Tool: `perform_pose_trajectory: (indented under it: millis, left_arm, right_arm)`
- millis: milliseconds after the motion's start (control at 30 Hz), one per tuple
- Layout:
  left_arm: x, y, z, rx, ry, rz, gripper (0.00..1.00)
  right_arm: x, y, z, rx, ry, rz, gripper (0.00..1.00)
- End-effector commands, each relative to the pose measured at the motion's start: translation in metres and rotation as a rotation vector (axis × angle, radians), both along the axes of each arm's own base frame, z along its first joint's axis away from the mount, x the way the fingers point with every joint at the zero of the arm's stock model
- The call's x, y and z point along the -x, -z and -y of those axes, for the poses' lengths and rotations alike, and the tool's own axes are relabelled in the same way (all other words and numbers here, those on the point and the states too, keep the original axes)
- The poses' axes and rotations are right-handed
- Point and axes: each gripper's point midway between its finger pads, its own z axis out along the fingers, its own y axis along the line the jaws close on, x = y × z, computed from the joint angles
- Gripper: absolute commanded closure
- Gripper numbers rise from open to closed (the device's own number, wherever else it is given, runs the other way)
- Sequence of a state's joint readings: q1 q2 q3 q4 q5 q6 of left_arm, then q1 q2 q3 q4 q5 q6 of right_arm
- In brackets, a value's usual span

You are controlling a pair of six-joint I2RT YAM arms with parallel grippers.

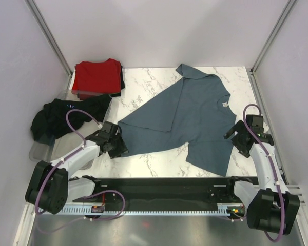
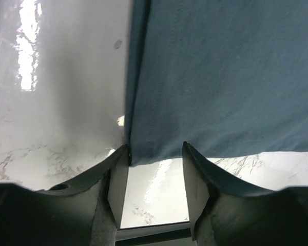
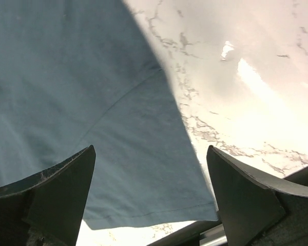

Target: Fold and stack the t-shirts

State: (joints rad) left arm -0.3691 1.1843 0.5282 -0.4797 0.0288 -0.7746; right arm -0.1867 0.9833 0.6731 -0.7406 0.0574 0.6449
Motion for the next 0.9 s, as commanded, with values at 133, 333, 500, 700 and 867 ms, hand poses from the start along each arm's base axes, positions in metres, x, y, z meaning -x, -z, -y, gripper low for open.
perform_pose_trajectory:
  millis: [133, 333, 500, 700, 867]
  left_arm:
    - [-0.017, 0.013, 0.013, 0.005, -0.007, 0.013, 0.83]
    - [-0.038, 0.002, 0.02, 0.005, 0.012, 0.058, 0.95]
    - [-0.043, 0.001, 0.024, 0.021, 0.011, 0.068, 0.96]
    - [-0.048, -0.002, 0.025, 0.026, 0.016, 0.076, 0.98]
    - [-0.051, -0.011, 0.024, 0.032, 0.015, 0.094, 0.98]
  right_arm:
    - [0.014, 0.025, 0.012, 0.013, 0.126, -0.117, 0.04]
    - [0.003, 0.061, -0.028, -0.162, 0.009, -0.128, 0.07]
    - [-0.014, 0.071, -0.044, -0.189, -0.058, -0.148, 0.07]
    - [-0.062, 0.066, -0.061, -0.229, -0.164, -0.057, 0.09]
    - [-0.142, 0.024, -0.061, -0.204, -0.301, 0.141, 0.1]
